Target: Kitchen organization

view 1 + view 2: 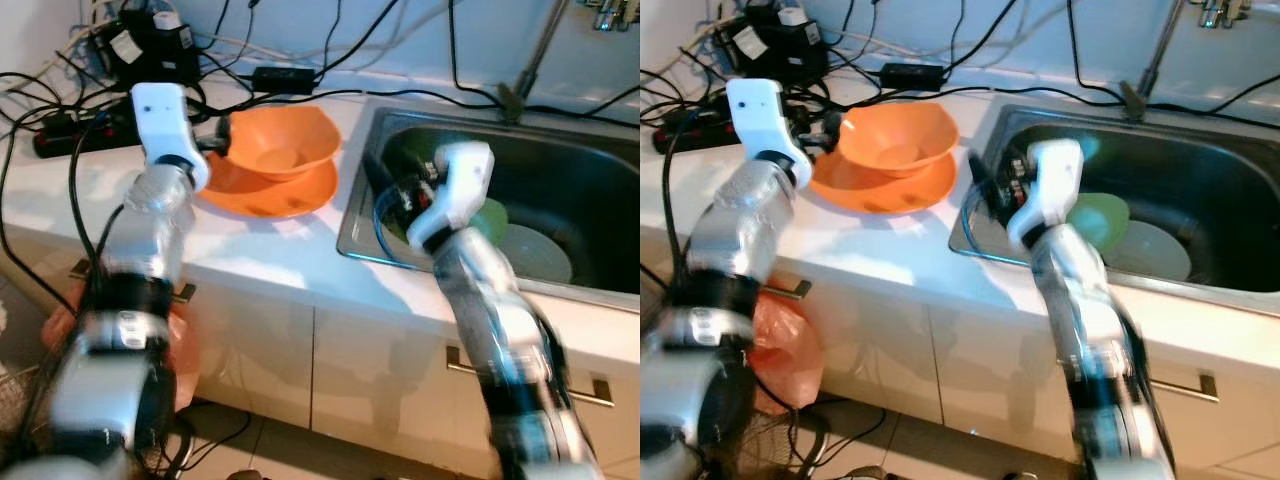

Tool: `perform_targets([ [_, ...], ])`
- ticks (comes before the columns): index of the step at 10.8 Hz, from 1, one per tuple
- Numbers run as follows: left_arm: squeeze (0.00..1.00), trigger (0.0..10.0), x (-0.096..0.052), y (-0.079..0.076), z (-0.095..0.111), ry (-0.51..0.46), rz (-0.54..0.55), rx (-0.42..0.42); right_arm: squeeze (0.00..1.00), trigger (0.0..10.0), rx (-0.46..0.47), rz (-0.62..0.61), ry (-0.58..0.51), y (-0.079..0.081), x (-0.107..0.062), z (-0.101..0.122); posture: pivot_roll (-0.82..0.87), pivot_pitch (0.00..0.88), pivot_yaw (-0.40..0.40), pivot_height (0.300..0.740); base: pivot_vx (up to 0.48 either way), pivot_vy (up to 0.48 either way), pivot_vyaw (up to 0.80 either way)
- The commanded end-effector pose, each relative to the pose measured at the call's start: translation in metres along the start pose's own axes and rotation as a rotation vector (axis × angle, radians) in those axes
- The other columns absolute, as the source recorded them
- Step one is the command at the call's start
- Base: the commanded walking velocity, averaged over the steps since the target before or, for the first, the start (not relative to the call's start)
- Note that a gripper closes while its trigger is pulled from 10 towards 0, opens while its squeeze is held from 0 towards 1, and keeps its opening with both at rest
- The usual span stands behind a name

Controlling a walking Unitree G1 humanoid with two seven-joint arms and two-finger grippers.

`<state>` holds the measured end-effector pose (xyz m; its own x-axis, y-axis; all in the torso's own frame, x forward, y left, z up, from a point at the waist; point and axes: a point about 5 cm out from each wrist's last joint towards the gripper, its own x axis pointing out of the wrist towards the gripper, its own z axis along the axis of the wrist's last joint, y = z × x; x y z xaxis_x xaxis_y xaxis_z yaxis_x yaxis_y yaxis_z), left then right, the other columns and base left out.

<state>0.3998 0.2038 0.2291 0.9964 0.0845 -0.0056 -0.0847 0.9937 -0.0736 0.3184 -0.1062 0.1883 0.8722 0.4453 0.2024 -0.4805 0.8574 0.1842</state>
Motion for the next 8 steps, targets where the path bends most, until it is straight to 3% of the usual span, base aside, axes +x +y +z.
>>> perform_targets([
  [1,0.00,10.0,0.005,-0.002,-0.001,0.046,0.003,-0.059,0.00,10.0,0.005,0.008,-0.004,0.006,-0.004,0.005,0.06,0.067,0.067,0.740,0.000,0.000,0.00],
  [4,0.00,10.0,0.013,-0.005,-0.001,0.138,-0.018,-0.196,0.00,10.0,0.034,-0.022,0.029,0.016,-0.019,0.004,0.05,0.084,0.094,0.740,0.000,0.000,0.00],
  [8,0.00,10.0,0.015,-0.028,-0.011,0.319,-0.166,-0.320,0.00,10.0,0.056,-0.042,0.056,0.024,-0.024,0.004,0.06,0.100,0.123,0.740,0.000,0.000,0.00],
])
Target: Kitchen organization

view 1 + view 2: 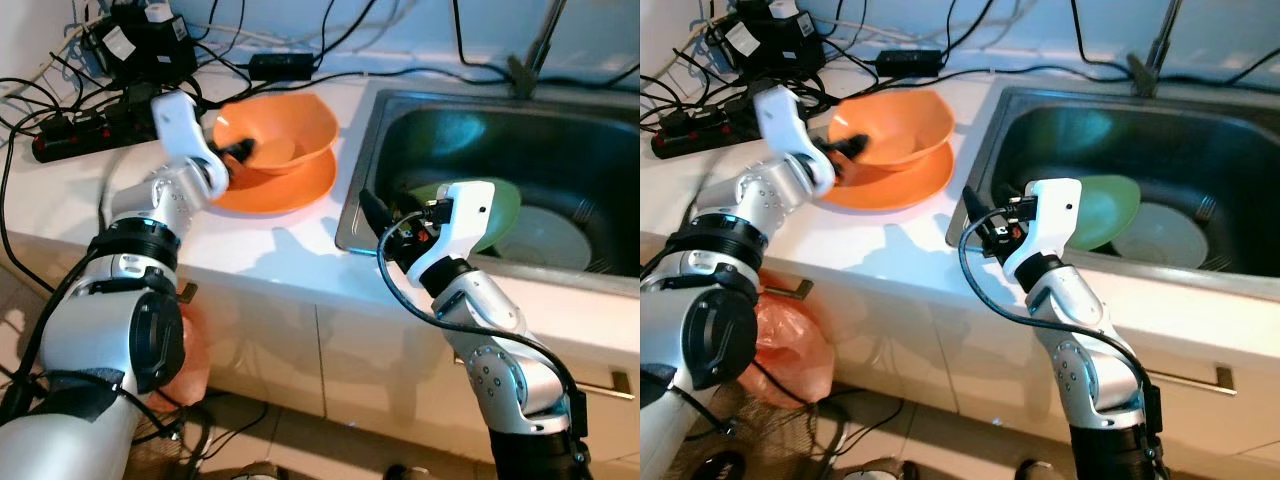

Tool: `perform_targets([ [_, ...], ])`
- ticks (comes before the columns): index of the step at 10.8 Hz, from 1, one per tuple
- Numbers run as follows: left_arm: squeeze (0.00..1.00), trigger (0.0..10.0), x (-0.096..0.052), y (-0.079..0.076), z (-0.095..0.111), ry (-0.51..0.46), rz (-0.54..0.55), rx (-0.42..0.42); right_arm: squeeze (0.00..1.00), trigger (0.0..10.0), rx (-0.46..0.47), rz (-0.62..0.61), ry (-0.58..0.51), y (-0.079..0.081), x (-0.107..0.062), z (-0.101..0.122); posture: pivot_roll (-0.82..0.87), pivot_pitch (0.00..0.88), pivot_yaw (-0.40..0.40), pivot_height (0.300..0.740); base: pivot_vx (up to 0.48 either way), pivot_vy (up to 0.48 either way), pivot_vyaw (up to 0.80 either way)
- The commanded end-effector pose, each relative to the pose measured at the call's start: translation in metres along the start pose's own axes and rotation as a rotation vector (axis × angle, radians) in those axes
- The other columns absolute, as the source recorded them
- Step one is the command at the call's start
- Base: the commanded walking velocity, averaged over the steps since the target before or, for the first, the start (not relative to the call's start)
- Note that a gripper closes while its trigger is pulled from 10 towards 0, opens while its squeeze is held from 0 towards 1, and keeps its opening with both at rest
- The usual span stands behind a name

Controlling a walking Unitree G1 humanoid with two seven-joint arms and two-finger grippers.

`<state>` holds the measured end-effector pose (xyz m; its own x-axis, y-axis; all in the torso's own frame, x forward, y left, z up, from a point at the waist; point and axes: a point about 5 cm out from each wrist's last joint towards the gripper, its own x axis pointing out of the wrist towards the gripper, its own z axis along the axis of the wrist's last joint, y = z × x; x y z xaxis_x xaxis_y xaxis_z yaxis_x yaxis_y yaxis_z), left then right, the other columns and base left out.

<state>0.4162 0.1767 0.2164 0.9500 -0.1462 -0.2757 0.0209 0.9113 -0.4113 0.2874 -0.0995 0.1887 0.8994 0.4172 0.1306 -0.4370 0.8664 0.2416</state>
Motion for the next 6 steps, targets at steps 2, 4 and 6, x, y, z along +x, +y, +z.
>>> perform_targets([
  [2,0.00,0.0,0.0009,0.0013,-0.0116,0.087,-0.016,-0.108,0.00,10.0,0.005,-0.002,0.004,0.0040,-0.0036,0.0028,0.06,0.100,0.128,0.740,0.000,0.000,0.00],
  [4,0.00,0.0,0.0010,0.0014,-0.0130,0.092,-0.026,-0.163,0.00,10.0,0.001,-0.009,0.010,0.0029,-0.0044,0.0031,0.06,0.095,0.123,0.740,0.000,0.000,0.00],
  [6,0.00,0.0,0.0009,0.0029,-0.0108,0.078,-0.019,-0.178,0.00,10.0,-0.002,-0.013,0.014,0.0014,-0.0041,0.0038,0.05,0.089,0.118,0.740,0.000,0.000,0.00],
])
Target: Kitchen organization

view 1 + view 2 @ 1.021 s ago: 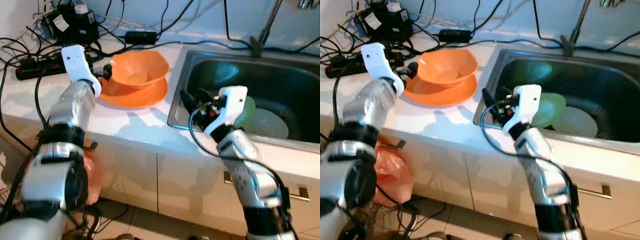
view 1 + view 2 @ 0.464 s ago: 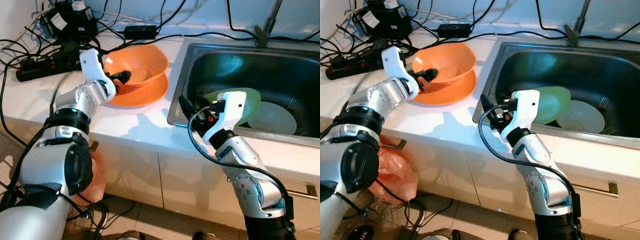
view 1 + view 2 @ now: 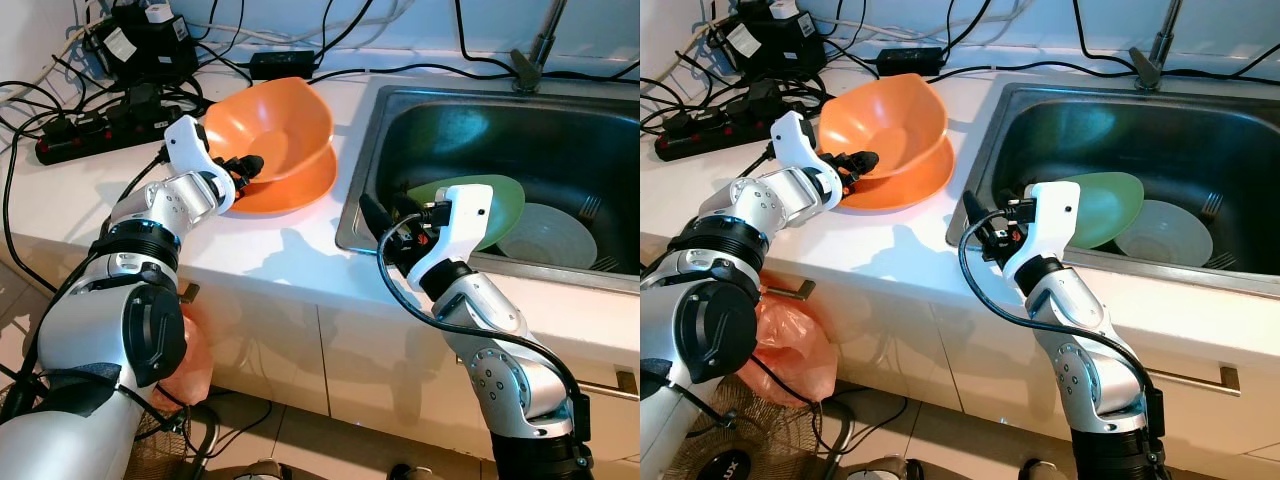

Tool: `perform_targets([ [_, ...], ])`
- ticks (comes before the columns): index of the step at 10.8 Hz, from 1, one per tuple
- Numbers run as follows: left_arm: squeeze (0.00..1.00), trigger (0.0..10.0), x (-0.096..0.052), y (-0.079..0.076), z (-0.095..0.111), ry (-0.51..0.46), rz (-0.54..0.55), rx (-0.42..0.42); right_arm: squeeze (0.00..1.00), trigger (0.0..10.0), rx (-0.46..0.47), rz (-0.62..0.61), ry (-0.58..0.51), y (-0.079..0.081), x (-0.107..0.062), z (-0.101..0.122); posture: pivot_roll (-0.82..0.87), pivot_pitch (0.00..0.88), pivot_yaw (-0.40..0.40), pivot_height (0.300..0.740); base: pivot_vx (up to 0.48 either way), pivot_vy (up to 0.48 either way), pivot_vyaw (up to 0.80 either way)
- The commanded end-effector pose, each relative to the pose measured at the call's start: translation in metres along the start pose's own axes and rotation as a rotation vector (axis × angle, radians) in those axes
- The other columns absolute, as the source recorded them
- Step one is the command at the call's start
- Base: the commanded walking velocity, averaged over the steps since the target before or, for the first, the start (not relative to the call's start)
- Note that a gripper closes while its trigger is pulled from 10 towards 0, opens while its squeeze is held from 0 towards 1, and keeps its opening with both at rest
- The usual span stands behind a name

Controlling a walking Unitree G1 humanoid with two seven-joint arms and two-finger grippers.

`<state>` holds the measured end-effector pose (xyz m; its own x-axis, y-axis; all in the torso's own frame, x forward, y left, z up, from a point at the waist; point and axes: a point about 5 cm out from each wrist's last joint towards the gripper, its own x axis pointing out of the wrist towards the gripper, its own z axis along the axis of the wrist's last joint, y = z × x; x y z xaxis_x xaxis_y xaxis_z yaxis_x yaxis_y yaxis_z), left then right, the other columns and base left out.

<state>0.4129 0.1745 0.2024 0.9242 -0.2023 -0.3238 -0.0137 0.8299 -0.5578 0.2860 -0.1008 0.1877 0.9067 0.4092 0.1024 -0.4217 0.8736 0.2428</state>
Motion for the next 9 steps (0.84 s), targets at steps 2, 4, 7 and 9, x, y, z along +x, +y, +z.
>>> perform_targets([
  [2,0.00,0.0,-0.0014,0.0013,0.0058,-0.015,0.008,-0.031,0.00,10.0,-0.004,-0.002,-0.009,0.0004,-0.0019,0.0045,0.05,0.086,0.117,0.740,0.000,0.000,0.00],
  [4,0.00,0.0,-0.0020,0.0034,0.0072,-0.033,-0.001,-0.042,0.00,10.0,-0.005,-0.011,-0.012,-0.0009,-0.0010,0.0046,0.05,0.080,0.120,0.740,0.000,0.000,0.00],
  [7,0.00,0.0,-0.0025,0.0014,0.0120,-0.082,-0.043,-0.072,0.00,10.0,-0.002,-0.017,-0.013,-0.0024,-0.0002,0.0050,0.05,0.076,0.112,0.740,0.000,0.000,0.00],
  [9,0.00,0.0,-0.0020,-0.0039,0.0136,-0.131,-0.102,-0.023,0.00,10.0,0.007,-0.033,-0.015,-0.0058,0.0009,0.0046,0.05,0.072,0.103,0.740,0.000,0.000,0.00],
])
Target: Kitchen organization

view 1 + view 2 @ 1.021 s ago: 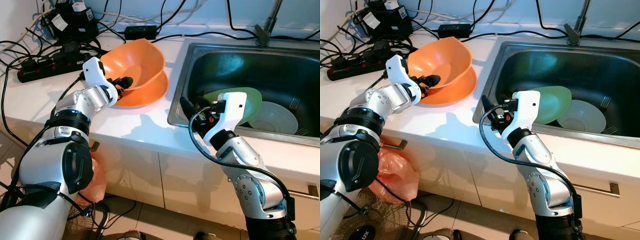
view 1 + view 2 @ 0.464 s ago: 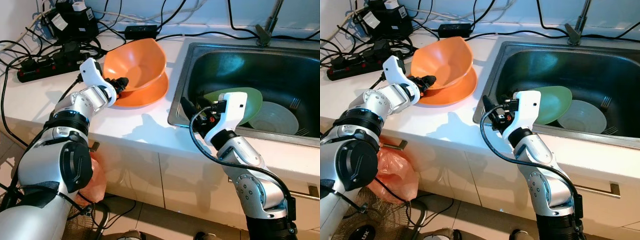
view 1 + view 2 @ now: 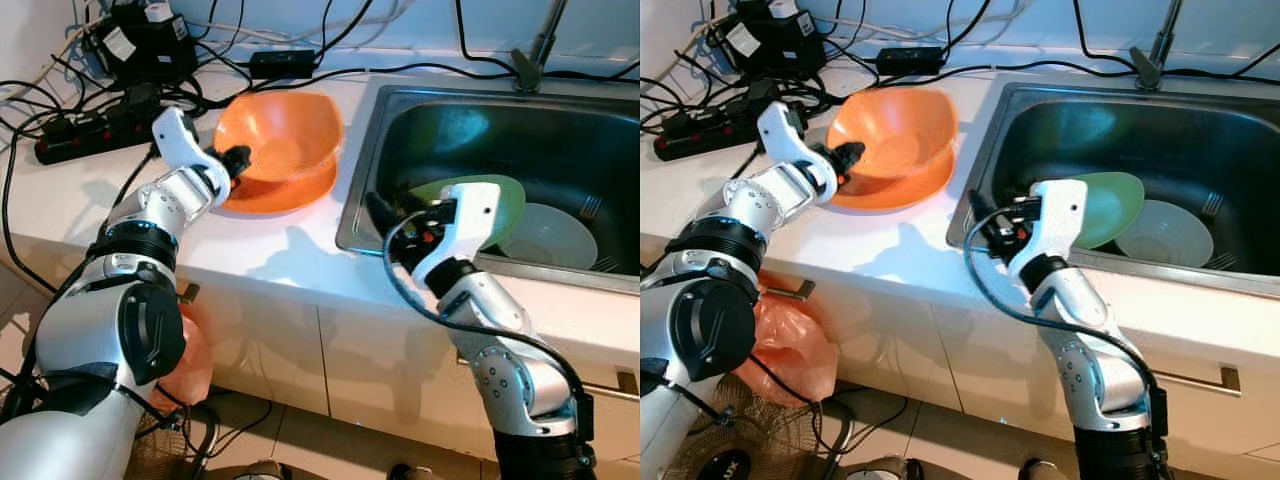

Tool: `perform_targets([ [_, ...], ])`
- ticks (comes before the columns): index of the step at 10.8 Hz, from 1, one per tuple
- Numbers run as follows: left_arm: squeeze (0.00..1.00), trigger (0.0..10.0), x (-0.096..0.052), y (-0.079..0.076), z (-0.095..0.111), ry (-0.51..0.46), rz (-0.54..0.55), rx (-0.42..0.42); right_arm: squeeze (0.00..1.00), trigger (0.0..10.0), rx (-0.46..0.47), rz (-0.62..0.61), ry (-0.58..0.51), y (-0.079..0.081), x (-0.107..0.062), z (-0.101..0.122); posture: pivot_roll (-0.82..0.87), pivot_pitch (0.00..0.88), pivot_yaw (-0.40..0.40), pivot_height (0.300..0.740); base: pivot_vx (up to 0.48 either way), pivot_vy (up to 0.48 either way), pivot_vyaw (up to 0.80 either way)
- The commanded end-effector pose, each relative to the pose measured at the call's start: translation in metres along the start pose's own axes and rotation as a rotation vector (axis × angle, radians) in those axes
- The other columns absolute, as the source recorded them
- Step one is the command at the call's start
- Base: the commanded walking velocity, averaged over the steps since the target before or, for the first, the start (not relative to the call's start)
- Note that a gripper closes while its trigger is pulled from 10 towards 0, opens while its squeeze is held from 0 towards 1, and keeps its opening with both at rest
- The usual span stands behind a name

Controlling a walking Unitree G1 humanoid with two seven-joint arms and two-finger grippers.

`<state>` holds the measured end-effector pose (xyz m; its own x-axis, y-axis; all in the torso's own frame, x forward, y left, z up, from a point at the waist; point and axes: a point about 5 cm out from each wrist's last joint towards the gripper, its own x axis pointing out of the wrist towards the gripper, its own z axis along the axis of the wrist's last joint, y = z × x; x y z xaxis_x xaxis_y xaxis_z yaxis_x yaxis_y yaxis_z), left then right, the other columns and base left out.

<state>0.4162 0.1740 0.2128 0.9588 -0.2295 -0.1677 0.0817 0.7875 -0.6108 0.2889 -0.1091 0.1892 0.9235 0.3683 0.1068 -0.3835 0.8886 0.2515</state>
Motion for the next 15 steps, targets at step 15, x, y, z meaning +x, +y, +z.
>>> perform_targets([
  [15,0.00,0.0,-0.007,-0.065,-0.021,-0.218,-0.540,0.144,0.00,10.0,0.210,-0.013,-0.069,-0.011,0.038,0.012,0.05,0.072,0.066,0.740,0.000,0.000,0.00],
])
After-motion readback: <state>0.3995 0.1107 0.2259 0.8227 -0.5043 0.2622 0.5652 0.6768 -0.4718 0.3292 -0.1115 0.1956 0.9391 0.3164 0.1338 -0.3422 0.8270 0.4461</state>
